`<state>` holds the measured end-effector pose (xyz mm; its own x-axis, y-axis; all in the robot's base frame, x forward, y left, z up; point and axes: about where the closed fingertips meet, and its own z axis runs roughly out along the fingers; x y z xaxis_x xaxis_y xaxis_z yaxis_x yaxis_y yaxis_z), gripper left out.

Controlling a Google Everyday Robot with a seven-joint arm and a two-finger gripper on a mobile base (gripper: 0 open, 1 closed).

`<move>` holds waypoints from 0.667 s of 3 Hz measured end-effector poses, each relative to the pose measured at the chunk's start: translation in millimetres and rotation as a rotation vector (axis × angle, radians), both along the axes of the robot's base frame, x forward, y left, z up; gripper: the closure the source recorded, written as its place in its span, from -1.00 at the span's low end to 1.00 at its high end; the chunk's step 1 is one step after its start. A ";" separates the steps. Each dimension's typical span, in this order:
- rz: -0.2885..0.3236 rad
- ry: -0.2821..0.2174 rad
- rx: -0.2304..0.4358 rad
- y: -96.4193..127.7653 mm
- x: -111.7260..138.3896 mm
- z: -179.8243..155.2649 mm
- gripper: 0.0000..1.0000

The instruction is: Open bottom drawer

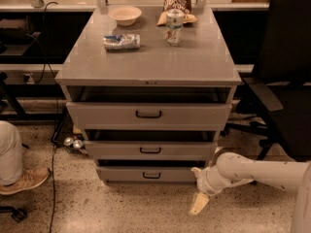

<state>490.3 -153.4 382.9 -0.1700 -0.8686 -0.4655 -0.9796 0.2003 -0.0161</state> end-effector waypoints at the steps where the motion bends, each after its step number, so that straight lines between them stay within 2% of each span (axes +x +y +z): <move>1: 0.001 -0.001 0.000 0.4 -0.1 0.8 -1.00; 2: 0.018 -0.010 -0.052 1.4 11.5 -41.5 -1.00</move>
Offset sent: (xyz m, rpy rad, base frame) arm 0.0230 0.0017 -0.0899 -0.1145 -0.0163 0.0307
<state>501.8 -152.0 341.4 -0.1497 -0.8946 -0.4210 -0.9828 0.1812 -0.0355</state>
